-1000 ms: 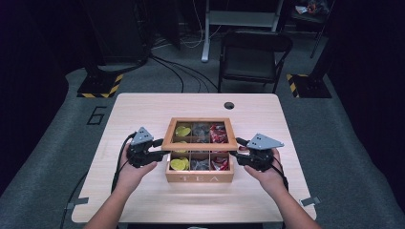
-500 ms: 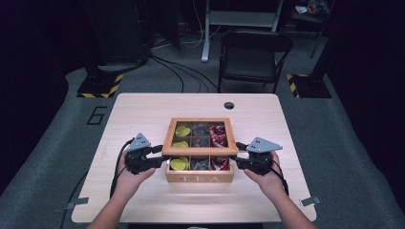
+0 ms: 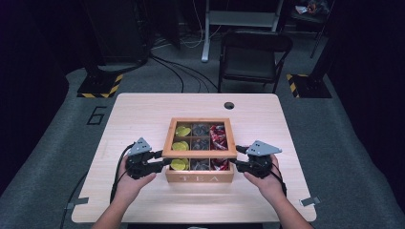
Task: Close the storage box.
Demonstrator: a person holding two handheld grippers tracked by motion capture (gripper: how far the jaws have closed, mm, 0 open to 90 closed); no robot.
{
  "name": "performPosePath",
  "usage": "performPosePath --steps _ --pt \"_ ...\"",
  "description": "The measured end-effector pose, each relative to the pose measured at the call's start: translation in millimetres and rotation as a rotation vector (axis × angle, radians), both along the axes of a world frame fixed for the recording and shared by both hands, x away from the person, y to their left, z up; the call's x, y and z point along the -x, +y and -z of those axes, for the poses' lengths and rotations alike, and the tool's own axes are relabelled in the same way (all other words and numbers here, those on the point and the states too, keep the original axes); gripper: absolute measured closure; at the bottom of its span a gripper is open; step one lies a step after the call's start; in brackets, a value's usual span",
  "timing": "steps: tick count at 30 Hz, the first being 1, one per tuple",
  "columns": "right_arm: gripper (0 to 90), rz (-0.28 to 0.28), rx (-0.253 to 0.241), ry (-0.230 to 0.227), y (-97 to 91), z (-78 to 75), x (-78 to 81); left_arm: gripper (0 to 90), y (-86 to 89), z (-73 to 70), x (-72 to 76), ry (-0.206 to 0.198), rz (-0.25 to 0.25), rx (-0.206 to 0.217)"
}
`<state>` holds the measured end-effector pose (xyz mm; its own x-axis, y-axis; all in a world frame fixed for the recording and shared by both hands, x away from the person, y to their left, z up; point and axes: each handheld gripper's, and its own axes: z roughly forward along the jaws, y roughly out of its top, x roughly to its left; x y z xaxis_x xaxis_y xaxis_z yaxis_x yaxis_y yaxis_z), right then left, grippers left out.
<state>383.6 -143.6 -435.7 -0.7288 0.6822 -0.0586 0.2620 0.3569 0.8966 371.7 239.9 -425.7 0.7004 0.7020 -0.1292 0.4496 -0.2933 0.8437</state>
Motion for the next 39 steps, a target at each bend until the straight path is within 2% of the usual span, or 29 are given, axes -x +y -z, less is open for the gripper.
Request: performPosePath --steps 4,7,9,10,13,20,22,28,36,39 --pt "51.1 -0.006 0.000 0.013 -0.6 3.8 1.0 57.9 -0.7 2.1 0.6 -0.004 0.006 -0.022" --pt "52.1 -0.003 0.009 0.030 -0.6 5.7 2.2 59.3 -0.5 4.2 1.0 0.008 0.023 -0.019" --pt "52.1 -0.010 0.013 0.039 -0.6 6.2 2.5 59.4 -1.0 5.6 1.7 0.002 0.015 -0.007" --pt "52.1 -0.013 0.011 0.059 -0.6 6.5 4.1 59.4 0.5 6.2 2.1 0.006 0.019 0.007" --pt "52.1 -0.020 0.010 0.067 -0.8 7.5 5.1 59.4 0.7 6.3 2.4 0.004 0.018 0.006" --pt "51.9 -0.008 -0.042 0.095 -4.9 9.9 14.8 59.2 0.5 9.1 4.6 0.007 0.022 -0.008" --pt "51.9 -0.014 -0.040 0.092 -5.8 9.8 15.2 59.2 -0.8 10.6 5.8 0.011 0.011 0.003" --pt "53.1 -0.013 -0.058 0.110 -8.8 10.3 21.5 58.8 -1.6 17.7 8.5 0.016 0.018 -0.016" --pt "53.5 -0.016 -0.046 0.130 -8.0 16.6 24.1 58.3 -2.8 24.5 10.9 0.036 0.021 -0.029" --pt "54.3 -0.025 -0.027 0.124 -6.0 19.2 25.2 58.3 -2.7 28.2 11.8 0.036 0.018 -0.024"
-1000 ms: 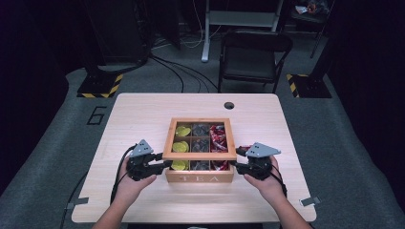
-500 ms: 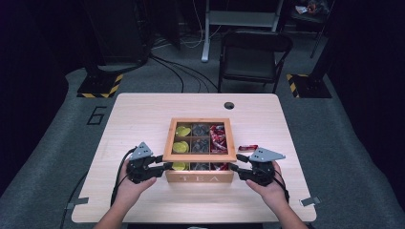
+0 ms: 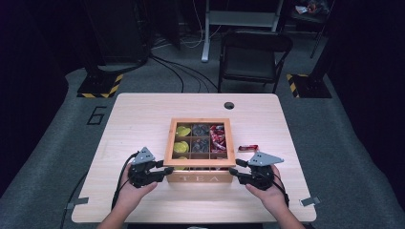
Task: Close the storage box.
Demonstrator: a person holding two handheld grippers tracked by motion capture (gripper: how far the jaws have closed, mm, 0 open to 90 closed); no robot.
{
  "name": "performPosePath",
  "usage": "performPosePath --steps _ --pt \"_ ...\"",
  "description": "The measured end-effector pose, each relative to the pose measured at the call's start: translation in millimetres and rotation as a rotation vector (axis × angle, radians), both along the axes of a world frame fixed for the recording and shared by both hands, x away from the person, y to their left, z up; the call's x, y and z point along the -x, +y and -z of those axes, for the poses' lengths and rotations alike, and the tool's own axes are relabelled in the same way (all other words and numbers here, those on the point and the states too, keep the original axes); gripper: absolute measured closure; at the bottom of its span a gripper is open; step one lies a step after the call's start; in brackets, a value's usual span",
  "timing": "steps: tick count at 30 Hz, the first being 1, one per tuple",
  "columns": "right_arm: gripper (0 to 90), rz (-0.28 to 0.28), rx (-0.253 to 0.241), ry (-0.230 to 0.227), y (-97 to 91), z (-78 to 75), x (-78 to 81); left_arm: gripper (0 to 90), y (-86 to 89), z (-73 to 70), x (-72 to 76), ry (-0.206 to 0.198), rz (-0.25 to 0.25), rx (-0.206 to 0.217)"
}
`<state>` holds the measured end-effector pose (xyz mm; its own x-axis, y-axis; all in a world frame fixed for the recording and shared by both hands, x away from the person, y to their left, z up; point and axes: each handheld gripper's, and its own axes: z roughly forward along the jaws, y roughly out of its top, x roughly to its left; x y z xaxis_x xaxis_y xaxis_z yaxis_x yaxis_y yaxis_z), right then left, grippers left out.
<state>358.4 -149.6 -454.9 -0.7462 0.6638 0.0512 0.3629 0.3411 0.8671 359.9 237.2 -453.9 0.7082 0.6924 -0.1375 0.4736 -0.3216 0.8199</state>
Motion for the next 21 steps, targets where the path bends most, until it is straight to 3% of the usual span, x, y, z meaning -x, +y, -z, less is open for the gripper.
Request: performPosePath --steps 21 --pt "54.7 0.004 0.013 0.033 1.6 9.8 2.2 58.1 2.9 8.0 5.6 0.014 0.002 -0.004"
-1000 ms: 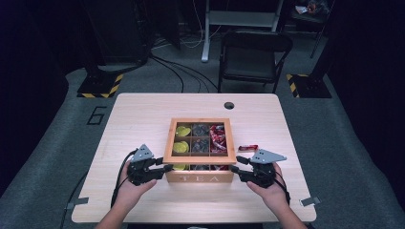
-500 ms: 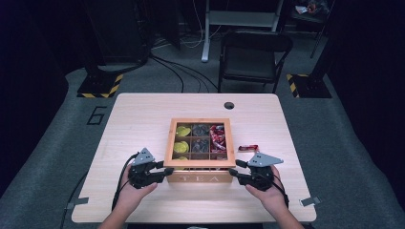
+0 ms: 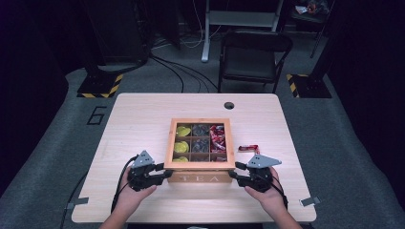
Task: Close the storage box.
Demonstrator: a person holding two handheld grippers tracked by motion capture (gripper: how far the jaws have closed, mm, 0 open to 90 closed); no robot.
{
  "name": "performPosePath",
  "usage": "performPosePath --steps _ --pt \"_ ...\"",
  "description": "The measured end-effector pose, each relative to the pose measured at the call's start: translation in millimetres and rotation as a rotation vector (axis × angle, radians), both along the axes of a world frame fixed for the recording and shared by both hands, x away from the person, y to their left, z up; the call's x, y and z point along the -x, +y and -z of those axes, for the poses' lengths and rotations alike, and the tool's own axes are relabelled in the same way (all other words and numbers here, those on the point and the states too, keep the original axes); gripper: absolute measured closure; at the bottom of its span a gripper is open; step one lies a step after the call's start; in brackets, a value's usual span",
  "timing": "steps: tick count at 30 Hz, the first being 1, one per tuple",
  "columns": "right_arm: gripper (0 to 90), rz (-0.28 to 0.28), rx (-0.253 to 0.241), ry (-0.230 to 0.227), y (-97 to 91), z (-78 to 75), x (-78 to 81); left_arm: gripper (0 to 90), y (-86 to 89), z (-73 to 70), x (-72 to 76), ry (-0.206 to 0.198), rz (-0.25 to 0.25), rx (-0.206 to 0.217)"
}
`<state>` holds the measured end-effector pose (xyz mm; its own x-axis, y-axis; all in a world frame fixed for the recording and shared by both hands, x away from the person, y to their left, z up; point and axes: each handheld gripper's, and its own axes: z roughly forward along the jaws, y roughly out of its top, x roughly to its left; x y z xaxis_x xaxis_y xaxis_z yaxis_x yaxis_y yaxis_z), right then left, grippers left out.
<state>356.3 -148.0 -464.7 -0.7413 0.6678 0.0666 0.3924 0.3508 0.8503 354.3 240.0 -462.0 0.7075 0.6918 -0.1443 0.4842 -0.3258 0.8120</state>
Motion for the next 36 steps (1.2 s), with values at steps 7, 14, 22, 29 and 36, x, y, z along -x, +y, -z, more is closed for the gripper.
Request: performPosePath --steps 7,14,22,29,36 --pt "54.5 -0.003 -0.007 0.003 -0.4 1.4 0.6 58.1 0.9 0.8 1.7 0.004 -0.004 0.005" --pt "54.0 0.008 -0.033 0.005 -2.1 0.8 2.0 58.0 0.2 2.3 2.3 0.016 -0.001 -0.021" --pt "54.8 0.000 -0.045 0.008 -3.0 1.7 0.5 56.6 0.6 5.0 2.7 0.033 -0.015 -0.016" --pt "53.8 0.013 -0.041 0.001 -3.0 0.9 1.9 57.4 10.2 -3.2 6.9 -0.012 -0.034 0.039" --pt "50.8 0.033 -0.045 -0.004 -7.1 0.8 -0.5 54.5 23.8 -5.2 4.1 0.009 -0.077 0.046"
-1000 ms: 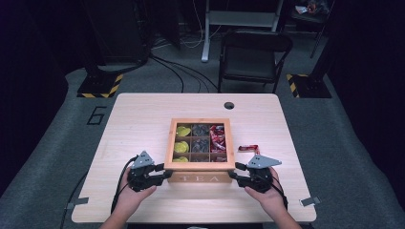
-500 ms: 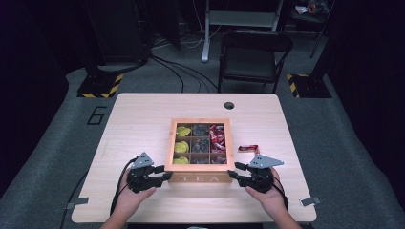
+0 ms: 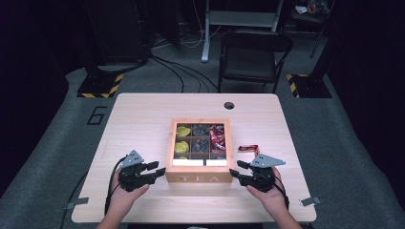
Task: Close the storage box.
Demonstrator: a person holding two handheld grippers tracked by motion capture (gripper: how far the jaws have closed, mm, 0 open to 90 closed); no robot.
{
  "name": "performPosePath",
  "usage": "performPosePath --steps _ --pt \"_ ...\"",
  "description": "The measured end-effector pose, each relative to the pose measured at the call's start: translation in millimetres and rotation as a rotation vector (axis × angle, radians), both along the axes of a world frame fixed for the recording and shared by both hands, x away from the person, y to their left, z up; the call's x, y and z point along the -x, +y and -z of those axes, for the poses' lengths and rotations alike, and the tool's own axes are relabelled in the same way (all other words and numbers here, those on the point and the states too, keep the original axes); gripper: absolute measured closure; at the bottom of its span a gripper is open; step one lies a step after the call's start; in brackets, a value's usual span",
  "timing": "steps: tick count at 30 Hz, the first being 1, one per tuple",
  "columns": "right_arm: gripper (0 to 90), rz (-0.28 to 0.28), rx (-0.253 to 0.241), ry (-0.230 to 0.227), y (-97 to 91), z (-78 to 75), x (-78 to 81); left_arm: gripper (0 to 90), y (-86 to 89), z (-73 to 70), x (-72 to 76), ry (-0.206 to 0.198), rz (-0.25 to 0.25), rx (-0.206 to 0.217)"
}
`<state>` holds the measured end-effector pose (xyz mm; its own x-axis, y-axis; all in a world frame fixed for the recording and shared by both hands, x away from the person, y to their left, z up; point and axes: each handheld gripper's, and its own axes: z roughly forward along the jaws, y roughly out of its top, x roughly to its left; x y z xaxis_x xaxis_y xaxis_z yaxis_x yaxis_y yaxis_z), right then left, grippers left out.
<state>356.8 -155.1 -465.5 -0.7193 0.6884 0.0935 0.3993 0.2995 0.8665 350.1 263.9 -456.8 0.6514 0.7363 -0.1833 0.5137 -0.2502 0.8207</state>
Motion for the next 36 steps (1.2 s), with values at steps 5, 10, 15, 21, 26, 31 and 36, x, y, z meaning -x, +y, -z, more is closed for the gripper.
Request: performPosePath --steps 5,10,15,21,26,31,36 --pt "47.5 0.007 0.000 -0.007 -2.6 -0.5 -0.9 52.3 2.5 3.1 -3.0 0.002 -0.012 -0.005" --pt "46.1 0.038 -0.024 -0.010 -9.6 -2.5 -3.2 49.5 7.3 4.4 -5.9 -0.014 -0.039 -0.022" --pt "46.2 0.092 -0.061 -0.019 -23.3 -5.5 -6.9 48.5 15.7 6.3 -8.9 -0.009 -0.069 -0.019" --pt "46.2 0.149 -0.059 -0.004 -35.2 -3.3 -10.8 48.3 22.4 8.6 -11.8 -0.008 -0.093 -0.024" --pt "46.2 0.181 -0.041 0.005 -42.1 0.3 -14.5 48.0 26.5 10.6 -14.3 -0.008 -0.115 -0.015" --pt "46.2 0.209 -0.030 0.014 -48.2 3.9 -18.2 47.7 30.0 13.1 -16.6 -0.013 -0.137 -0.013" --pt "46.2 0.217 -0.010 0.024 -49.4 8.3 -20.9 47.7 31.7 15.7 -18.3 -0.003 -0.136 -0.013"
